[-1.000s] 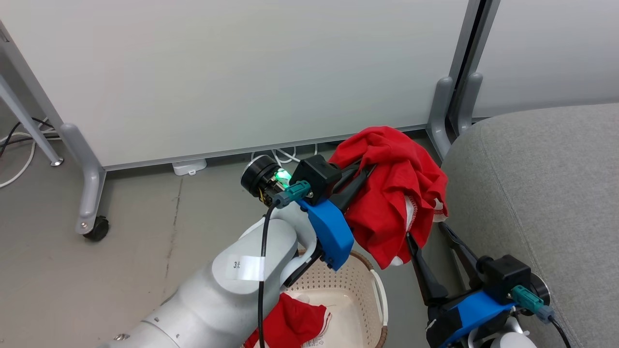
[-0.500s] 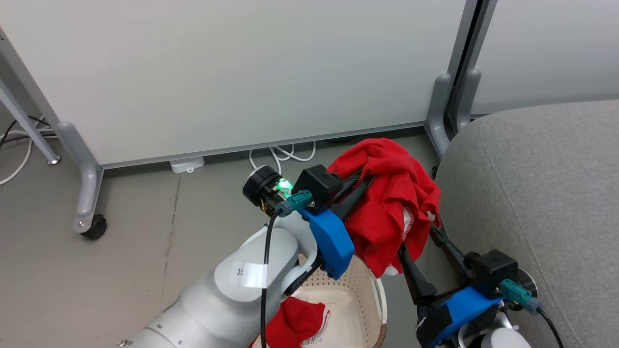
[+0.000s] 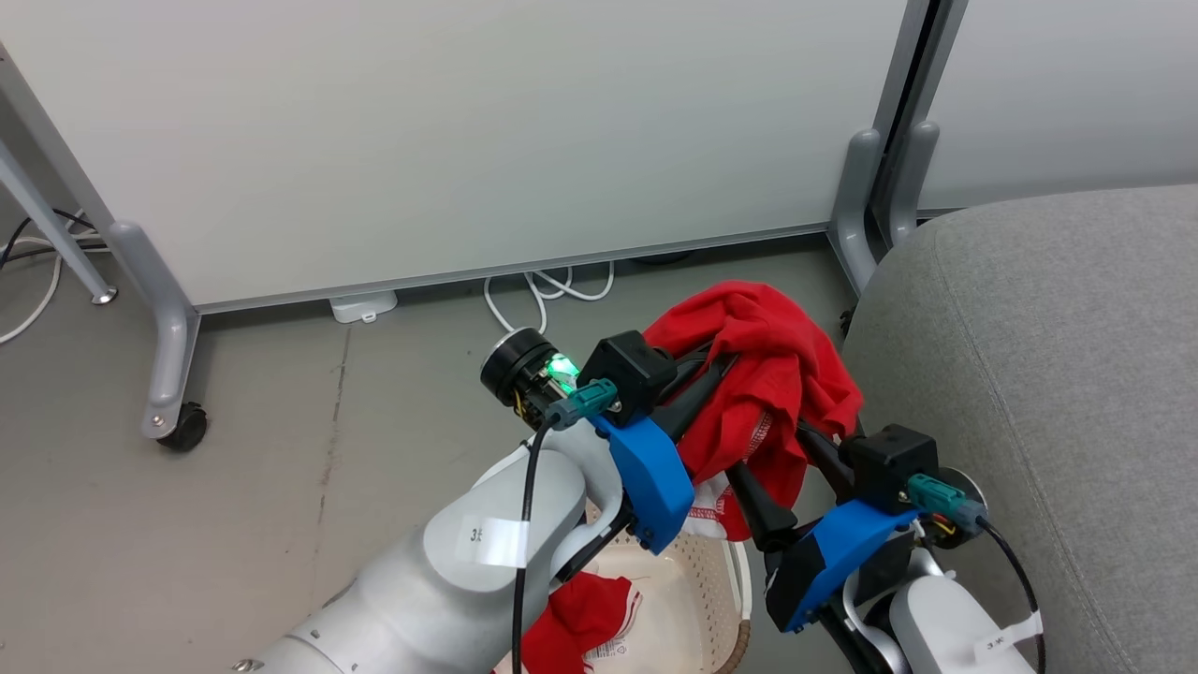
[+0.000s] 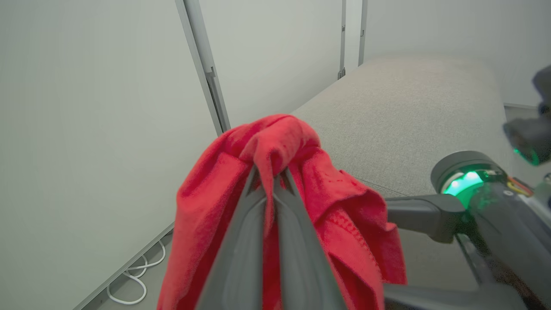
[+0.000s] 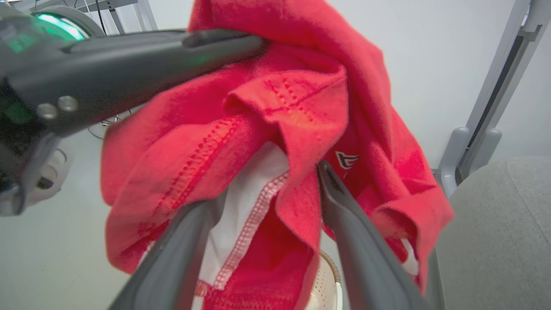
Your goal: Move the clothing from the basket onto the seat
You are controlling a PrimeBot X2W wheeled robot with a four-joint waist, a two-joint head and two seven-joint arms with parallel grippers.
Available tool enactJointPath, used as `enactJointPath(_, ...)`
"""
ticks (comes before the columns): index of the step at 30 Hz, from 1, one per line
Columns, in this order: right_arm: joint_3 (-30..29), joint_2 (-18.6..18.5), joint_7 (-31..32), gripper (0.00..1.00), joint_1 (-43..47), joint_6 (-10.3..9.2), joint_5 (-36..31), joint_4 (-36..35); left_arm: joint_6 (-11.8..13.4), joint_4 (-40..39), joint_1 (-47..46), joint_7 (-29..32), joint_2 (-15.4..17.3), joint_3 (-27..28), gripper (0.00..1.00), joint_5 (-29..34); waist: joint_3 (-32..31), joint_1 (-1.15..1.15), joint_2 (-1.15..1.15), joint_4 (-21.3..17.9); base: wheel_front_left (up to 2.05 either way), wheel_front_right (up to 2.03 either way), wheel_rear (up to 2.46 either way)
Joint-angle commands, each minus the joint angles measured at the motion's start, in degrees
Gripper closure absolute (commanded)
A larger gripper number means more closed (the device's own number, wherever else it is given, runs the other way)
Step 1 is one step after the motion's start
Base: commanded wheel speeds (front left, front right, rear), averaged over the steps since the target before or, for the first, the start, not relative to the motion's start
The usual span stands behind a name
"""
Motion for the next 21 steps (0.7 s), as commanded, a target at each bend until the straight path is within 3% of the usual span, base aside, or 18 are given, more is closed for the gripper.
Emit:
enactJointPath(1,0.37,-0.16,0.20,0.00,-1.08,0.02,0.34,0.77,-0.05,-0.18,-0.67,-0.29,-0.05,-0.17,1.00,-0.41,-0.04,0.00,0.00,-0.03,0.00,0.00,0.00)
enactJointPath(14,4.56,-0.16,-1.26,0.00,-8.32,0.02,4.24,10.60,-0.05,-1.36,-1.23,-0.29,-0.06,-1.30,1.00,-1.64,-0.73,0.00,0.00,0.18,0.00,0.00,0.00)
enactJointPath(16,5.09,-0.16,-1.87,0.71,-8.92,0.02,4.79,11.58,-0.05,-1.36,-1.21,-0.29,-0.06,-1.32,1.00,-1.78,-0.81,0.00,0.00,0.22,0.00,0.00,0.00)
enactJointPath(17,5.32,-0.16,-2.19,1.00,-9.13,0.02,4.97,11.91,-0.05,-1.33,-1.20,-0.29,-0.06,-1.28,1.00,-1.72,-0.84,0.00,0.00,0.23,0.00,0.00,0.00)
enactJointPath(21,5.96,-0.16,-3.32,1.00,-9.35,0.02,5.37,13.41,-0.05,-0.94,-1.05,-0.29,-0.06,-0.88,1.00,-1.44,-0.90,0.00,0.00,0.14,0.00,0.00,0.00)
